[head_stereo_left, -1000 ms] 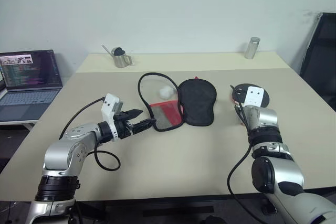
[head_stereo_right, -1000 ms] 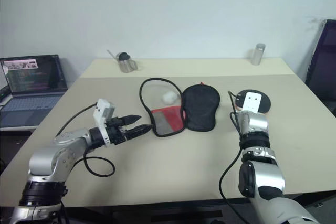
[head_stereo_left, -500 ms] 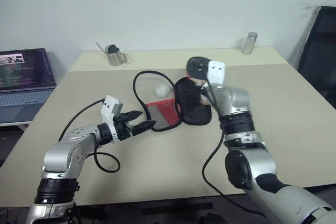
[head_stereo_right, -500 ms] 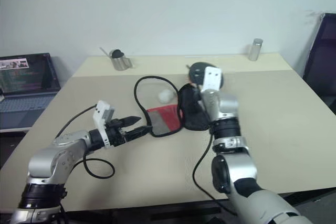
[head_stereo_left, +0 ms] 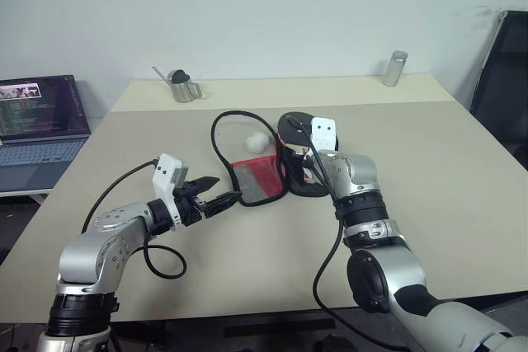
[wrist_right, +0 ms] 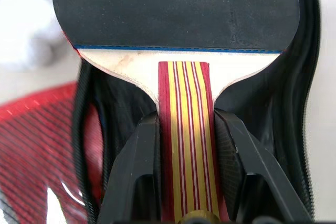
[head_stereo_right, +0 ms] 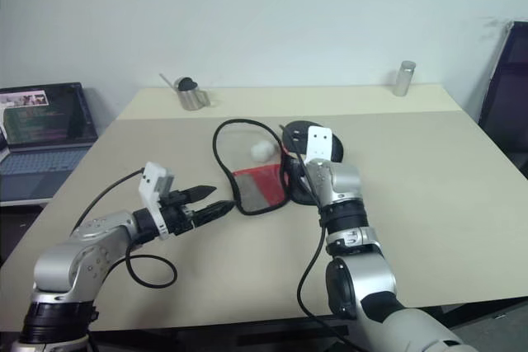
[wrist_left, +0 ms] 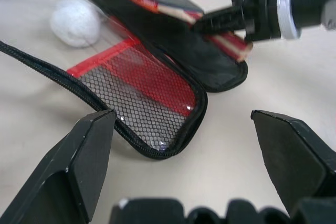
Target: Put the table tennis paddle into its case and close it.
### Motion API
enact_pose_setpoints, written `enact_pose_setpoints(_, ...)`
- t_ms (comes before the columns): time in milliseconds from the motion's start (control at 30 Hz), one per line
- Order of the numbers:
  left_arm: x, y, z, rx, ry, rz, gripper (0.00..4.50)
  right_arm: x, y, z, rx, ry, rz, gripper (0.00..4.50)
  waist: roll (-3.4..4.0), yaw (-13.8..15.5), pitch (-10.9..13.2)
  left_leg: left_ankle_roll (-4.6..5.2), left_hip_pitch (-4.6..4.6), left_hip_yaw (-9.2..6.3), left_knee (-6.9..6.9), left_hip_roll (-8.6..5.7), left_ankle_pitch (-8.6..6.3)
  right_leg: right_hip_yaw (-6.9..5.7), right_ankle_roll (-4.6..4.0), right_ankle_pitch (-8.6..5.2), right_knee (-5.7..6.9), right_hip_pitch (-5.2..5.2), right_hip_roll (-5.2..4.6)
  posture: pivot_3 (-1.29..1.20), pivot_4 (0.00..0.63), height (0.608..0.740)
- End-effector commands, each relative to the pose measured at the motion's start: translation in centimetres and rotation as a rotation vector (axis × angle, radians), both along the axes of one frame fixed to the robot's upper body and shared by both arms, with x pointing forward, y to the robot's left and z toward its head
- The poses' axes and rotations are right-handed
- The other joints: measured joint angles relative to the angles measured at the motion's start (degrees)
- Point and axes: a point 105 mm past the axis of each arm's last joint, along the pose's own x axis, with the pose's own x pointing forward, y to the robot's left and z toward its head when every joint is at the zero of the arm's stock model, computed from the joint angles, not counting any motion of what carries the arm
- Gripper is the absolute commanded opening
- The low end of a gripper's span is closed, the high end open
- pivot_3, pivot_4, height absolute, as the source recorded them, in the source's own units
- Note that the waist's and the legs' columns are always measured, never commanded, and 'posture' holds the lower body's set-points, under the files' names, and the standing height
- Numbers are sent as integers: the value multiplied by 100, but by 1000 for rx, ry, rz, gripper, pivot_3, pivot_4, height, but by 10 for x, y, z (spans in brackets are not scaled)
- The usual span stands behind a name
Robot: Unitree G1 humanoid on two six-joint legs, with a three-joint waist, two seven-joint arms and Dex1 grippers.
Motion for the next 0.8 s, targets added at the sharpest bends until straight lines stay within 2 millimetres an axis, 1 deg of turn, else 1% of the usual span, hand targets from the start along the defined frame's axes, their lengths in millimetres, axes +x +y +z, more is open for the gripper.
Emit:
enact_pose_setpoints(33, -4, 1, 14, 0, -57, 1, 4500, 4, 5, 14, -4, -74, 8, 1048, 0, -3, 0, 0, 0, 0, 0, 0, 0, 0, 0, 0, 0, 0, 0, 0, 150, 740)
enact_pose_setpoints(367, -7, 3, 16, 4, -57, 11, 4500, 7, 0, -1, -39, -61, -18, 1048, 0, -7, 0, 0, 0, 1, 1, 0, 0, 1, 0, 0, 1, 0, 0, 0, 150, 740)
enact_pose_setpoints(567, -8, 4, 16, 6, -57, 16, 4500, 8, -8, -13, -50, -29, -53, 1048, -1, -6, 0, 0, 1, 1, 3, -1, 0, 0, 0, 0, 3, 1, 1, 0, 150, 740)
enact_pose_setpoints(733, -8, 3, 17, 7, -60, 16, 4500, 7, -5, -16, -46, -18, -36, 1048, -3, -5, -2, -1, 2, 0, 5, -1, 0, 0, 0, 0, 5, 2, 1, 0, 150, 740)
enact_pose_setpoints(800, -9, 3, 17, 8, -60, 16, 4500, 6, -4, -17, -40, -12, -28, 1773, -3, -5, -3, -1, 2, 0, 6, 0, 0, 0, 0, 0, 5, 3, 1, 0, 150, 740)
